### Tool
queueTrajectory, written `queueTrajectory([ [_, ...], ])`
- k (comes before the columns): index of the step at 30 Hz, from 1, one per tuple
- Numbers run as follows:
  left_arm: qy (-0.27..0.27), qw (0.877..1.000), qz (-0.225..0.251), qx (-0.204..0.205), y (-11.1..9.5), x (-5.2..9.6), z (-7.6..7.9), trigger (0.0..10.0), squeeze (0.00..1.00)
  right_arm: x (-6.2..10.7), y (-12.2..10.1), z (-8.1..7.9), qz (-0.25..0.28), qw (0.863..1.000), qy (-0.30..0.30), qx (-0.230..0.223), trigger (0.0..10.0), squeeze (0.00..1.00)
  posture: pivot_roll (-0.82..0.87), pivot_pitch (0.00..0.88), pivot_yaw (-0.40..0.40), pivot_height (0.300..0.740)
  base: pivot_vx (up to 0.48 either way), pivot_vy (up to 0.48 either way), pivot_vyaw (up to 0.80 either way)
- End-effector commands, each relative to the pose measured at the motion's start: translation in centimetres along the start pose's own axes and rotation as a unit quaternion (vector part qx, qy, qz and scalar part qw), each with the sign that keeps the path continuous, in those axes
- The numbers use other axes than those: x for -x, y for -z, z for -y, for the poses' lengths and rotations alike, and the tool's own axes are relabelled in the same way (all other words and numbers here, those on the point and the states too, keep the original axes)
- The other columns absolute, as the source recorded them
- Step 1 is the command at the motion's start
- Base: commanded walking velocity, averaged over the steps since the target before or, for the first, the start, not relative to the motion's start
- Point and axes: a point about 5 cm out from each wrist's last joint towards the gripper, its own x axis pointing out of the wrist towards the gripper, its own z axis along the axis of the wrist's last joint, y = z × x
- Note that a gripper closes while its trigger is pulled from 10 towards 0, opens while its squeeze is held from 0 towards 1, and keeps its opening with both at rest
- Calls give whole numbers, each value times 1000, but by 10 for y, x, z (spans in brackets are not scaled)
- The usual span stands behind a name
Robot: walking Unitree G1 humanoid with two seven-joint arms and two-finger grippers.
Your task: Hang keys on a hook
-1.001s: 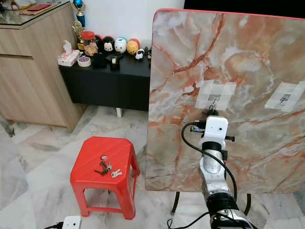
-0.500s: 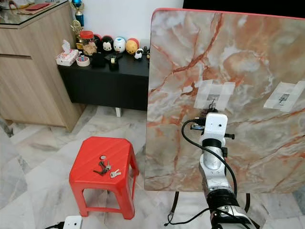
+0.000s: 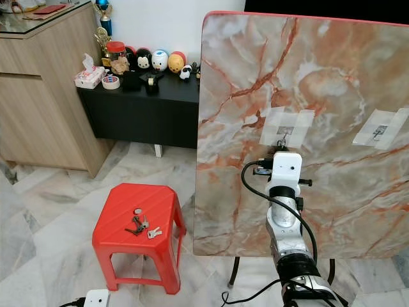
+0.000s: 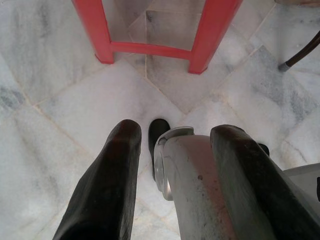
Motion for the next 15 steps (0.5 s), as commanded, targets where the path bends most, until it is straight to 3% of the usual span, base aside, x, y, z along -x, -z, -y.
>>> queueTrajectory([
  [1,5,1000,-17,-9,9,2,2,10000,0,-4,-4,0,1,1000,-7,6,10000,0,97,0,-87,740,0,0,0],
  [9,5,1000,-21,-10,10,2,2,10000,0,-2,-2,-1,-2,1000,-10,-1,10000,35,98,0,-86,740,0,0,0],
  [10,5,1000,-21,-11,10,2,2,10000,0,-2,-2,-1,-2,1000,-11,-1,10000,620,98,0,-86,740,0,0,0],
  [11,5,1000,-21,-11,10,2,2,10000,0,-2,-2,-1,-1,1000,-11,-1,10000,855,98,0,-85,740,0,0,0],
  [12,6,1000,-21,-11,10,2,3,10000,0,-2,-2,-1,0,1000,-11,-1,10000,894,98,0,-85,740,0,0,0],
  [15,6,1000,-21,-12,8,2,3,10000,0,-2,-3,-1,3,1000,-12,-2,10000,890,98,0,-85,740,0,0,0],
])
